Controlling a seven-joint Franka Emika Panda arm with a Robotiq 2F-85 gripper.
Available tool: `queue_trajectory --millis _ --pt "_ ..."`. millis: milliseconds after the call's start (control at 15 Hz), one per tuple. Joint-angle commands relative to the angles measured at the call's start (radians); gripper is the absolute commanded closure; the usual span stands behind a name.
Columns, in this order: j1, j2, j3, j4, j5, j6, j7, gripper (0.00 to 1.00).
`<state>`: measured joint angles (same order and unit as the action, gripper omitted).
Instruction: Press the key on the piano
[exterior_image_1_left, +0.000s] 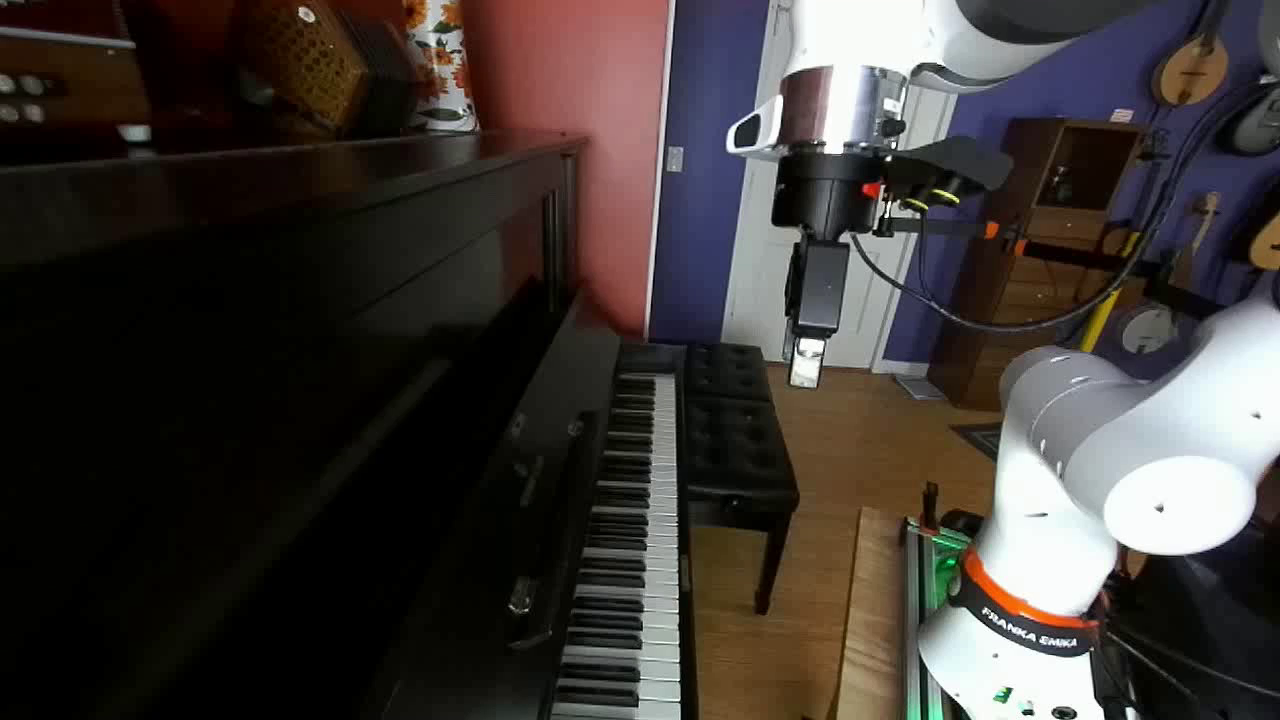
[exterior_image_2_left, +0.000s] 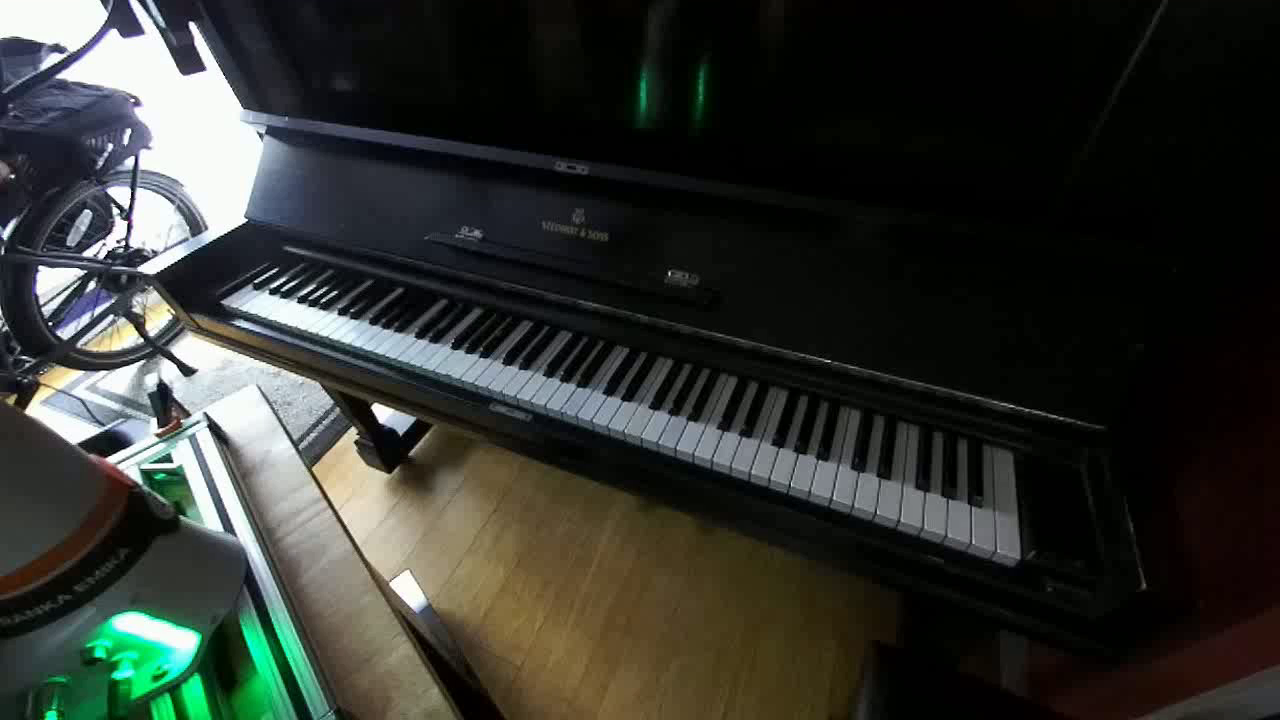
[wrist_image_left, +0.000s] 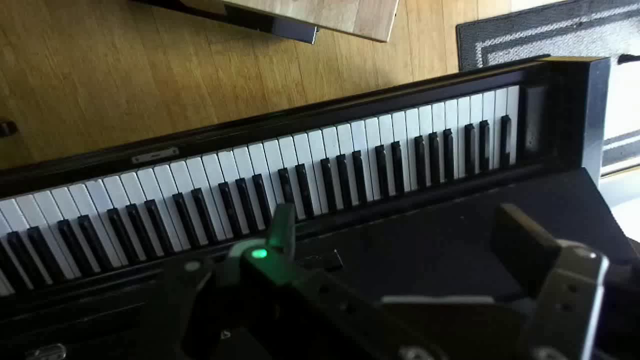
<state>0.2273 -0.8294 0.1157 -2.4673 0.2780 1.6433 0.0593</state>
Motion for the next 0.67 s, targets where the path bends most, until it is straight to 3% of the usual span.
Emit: queue_trajectory --millis 0,400,600 --pt "-0.023 -0.001 0.015 0.003 0.011 -0.007 -0.013 0.0" --pt "-0.023 -0.001 0.015 0.003 0.011 -0.007 -0.013 0.0" --pt "-0.103 0.098 -0.01 -0.003 -0.048 0.001 0.016 0.0"
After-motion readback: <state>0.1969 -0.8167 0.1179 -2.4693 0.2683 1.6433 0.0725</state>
